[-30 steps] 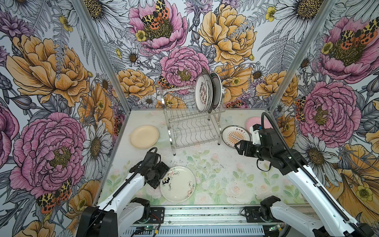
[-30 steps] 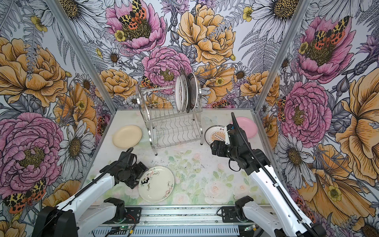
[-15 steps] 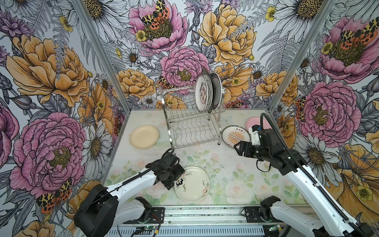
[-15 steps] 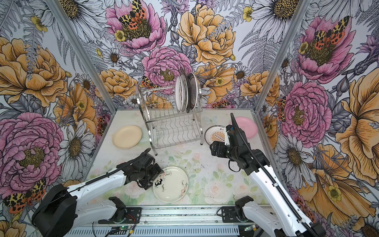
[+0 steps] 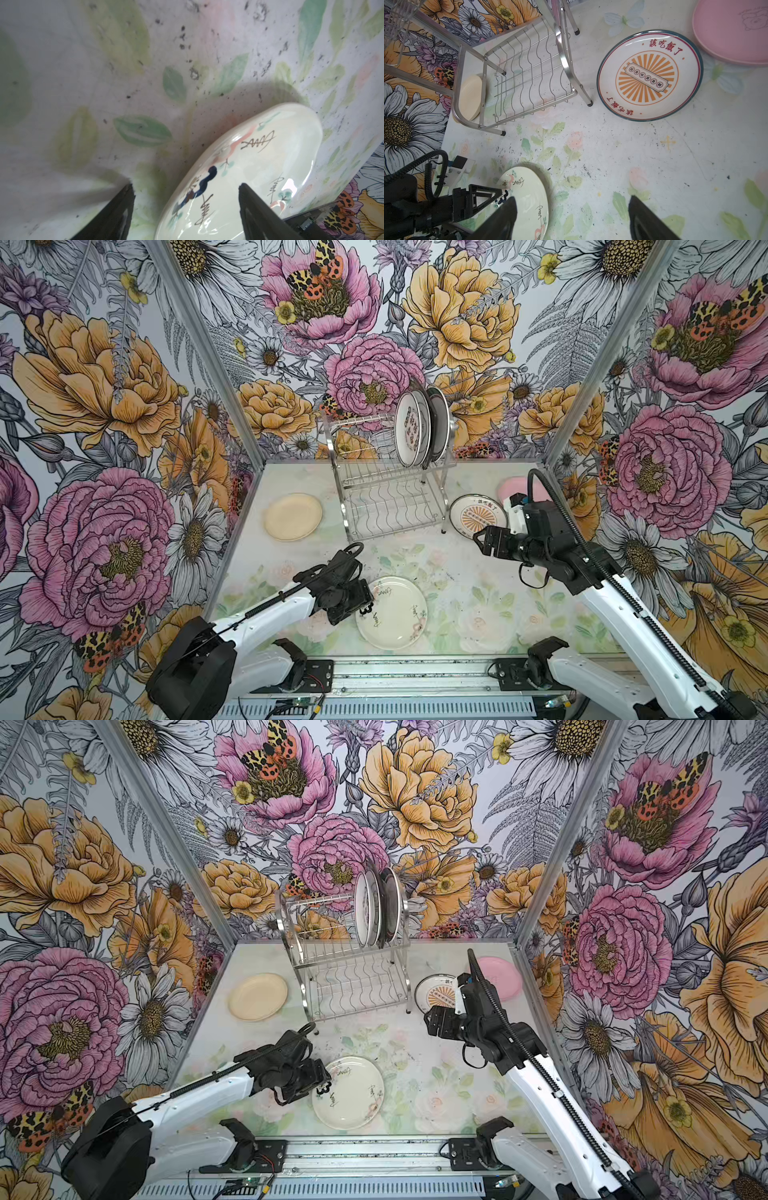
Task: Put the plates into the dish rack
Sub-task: 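Tilt the floral plate up with the left gripper while right gripper approaches it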
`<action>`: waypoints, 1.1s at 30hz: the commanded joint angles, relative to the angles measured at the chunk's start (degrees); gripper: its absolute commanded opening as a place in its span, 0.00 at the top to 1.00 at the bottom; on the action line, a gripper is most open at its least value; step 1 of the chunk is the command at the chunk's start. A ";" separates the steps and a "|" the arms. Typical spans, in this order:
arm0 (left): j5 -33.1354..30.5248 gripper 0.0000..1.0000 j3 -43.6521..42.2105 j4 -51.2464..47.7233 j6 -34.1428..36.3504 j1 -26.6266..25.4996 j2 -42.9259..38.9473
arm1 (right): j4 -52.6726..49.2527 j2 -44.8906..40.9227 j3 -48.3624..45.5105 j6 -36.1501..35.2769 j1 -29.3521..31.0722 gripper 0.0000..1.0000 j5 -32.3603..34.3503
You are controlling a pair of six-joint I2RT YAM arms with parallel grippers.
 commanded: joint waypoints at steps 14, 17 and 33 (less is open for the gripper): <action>6.50 0.51 -10.91 13.47 5.24 1.27 -6.47 | 1.13 -0.10 -1.25 0.06 -0.37 0.16 -4.85; 7.21 0.57 -11.66 15.07 5.88 1.27 -4.87 | 1.13 0.01 -1.47 0.14 -0.37 0.15 -5.51; 9.81 1.00 -15.52 21.41 5.22 1.27 -5.91 | 1.11 0.55 -2.27 -0.03 -0.77 0.16 -7.23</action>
